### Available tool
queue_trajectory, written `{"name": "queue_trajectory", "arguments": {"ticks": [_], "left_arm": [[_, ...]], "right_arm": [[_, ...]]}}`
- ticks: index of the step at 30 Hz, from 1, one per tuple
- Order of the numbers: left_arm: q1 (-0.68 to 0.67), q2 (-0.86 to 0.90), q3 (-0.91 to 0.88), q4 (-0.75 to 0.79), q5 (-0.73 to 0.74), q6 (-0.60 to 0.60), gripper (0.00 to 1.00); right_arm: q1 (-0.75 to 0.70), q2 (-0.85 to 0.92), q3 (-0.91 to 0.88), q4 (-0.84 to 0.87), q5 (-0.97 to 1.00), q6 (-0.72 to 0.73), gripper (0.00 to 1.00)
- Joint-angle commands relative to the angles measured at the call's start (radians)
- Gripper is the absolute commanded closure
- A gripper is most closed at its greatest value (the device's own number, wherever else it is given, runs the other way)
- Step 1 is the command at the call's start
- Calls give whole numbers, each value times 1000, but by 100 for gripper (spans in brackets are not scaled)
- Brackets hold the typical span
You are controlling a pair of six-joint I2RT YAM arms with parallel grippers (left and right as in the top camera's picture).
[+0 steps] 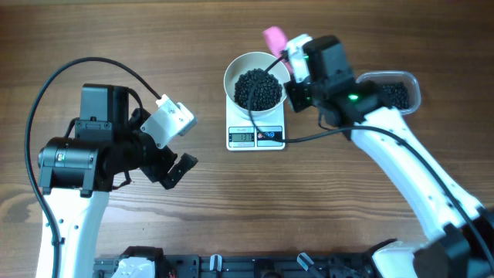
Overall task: Scoop item into bowl and weigh 150g on scale
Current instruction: 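Move the empty scoop right back over the bean tub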
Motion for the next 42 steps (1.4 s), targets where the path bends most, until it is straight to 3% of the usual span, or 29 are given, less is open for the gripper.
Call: {"name": "queue_trajectory", "arguments": {"ticks": [1, 6, 12, 29, 42], "left_arm": [[8, -9, 6, 0, 23, -3, 0], [8, -9, 6, 0, 23, -3, 0], [8, -9, 6, 0, 23, -3, 0], [8, -9, 6, 0, 23, -3, 0], [8, -9, 6, 0, 23, -3, 0]], "right_arm": [[-72, -130, 12, -42, 14, 185, 96], [-203, -218, 12, -190, 57, 184, 96], [-377, -196, 12, -439, 85, 181, 96], [-434, 156, 12, -526, 358, 119, 96], [-434, 232, 13, -455, -2, -2, 96]]}}
